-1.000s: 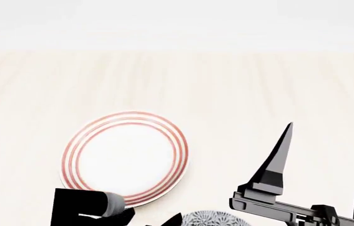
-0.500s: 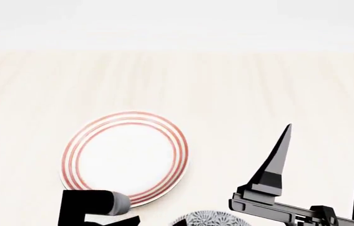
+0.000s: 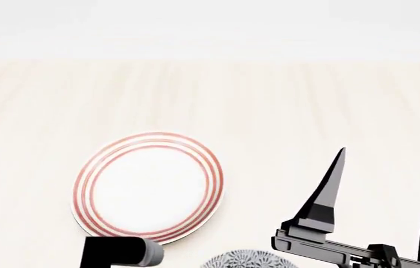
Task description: Put the bowl on the plate.
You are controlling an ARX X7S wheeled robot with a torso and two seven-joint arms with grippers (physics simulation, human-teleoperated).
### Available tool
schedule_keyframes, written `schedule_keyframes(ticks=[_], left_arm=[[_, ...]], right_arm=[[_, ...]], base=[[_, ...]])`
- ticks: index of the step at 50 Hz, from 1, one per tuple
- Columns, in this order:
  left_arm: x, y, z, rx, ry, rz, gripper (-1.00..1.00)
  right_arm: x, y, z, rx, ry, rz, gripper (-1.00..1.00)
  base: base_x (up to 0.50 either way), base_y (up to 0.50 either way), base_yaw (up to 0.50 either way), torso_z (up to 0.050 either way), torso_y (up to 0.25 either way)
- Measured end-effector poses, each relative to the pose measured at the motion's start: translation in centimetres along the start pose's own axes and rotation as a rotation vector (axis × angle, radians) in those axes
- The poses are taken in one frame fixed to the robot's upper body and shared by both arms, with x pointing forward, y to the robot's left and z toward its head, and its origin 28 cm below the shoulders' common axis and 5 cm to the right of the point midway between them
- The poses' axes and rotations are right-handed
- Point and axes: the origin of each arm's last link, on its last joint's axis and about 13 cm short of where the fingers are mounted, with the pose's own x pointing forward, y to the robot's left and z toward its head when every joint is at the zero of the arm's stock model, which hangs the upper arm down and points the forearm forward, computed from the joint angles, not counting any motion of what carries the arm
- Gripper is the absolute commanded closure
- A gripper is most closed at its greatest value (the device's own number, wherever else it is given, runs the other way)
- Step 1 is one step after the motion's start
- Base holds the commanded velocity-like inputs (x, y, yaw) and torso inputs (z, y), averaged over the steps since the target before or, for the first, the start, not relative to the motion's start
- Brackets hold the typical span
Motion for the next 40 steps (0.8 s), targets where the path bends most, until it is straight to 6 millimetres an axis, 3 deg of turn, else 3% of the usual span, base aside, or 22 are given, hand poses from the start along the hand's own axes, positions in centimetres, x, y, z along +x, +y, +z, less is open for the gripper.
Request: schedule_keyframes(ticks=[40], left_arm=[[0.2,0.5,-1.2,-0.031,0.057,0.018,-1.00]], right_arm=[[-0.1,0.1,-0.2,-0.003,0.009,0.007,-1.00]], base=[[0.00,0.00,0.00,0.000,0.000]])
